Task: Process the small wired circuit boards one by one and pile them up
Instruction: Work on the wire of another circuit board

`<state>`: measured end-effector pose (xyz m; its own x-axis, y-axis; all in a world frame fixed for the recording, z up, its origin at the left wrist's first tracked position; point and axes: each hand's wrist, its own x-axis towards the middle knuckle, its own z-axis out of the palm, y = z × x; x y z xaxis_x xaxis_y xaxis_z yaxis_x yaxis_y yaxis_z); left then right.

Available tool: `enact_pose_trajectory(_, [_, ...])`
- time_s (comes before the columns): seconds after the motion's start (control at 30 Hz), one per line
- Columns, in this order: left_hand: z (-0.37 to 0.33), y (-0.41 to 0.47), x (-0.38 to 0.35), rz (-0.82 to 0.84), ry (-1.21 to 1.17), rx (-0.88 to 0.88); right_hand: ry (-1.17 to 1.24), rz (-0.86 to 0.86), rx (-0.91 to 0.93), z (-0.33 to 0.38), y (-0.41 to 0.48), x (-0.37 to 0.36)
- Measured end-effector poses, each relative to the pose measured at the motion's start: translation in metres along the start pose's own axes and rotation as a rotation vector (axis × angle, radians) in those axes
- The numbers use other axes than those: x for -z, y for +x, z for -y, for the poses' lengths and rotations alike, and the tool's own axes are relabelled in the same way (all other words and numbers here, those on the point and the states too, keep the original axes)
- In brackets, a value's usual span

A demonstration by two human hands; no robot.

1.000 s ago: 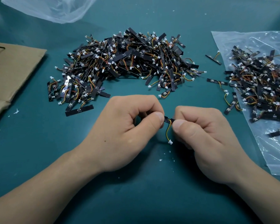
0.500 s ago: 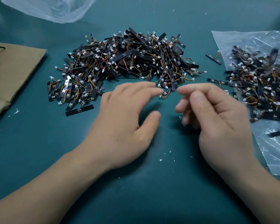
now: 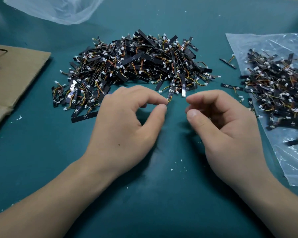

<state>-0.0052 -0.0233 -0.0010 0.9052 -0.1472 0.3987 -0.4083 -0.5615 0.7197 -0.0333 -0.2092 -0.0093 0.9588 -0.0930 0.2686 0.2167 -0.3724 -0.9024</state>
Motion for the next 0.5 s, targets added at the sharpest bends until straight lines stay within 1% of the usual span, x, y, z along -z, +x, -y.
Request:
enact_pose_trajectory(0.1, [-0.0033,0.0003,0.003,-0.024,-0.124,-0.009,-0.042,0.002,-0.025,-0.0003,0.0025,-0.0008])
enact_pose_trajectory(0.23, [-0.004,-0.0004,0.0046,0.045,-0.295,-0.004,-0.063,0.12,-0.033,-0.001,0.0003,-0.0017])
enact_pose_trajectory(0.33, [-0.0041,0.0,0.0047,0.09,-0.314,0.015,-0.059,0.131,-0.023,-0.0011,-0.0003,-0.0005])
enact_pose_trajectory(0.5, [-0.0034,0.0005,0.0034,0.093,-0.324,0.035,-0.017,0.126,-0.022,-0.0004,0.0013,0.002])
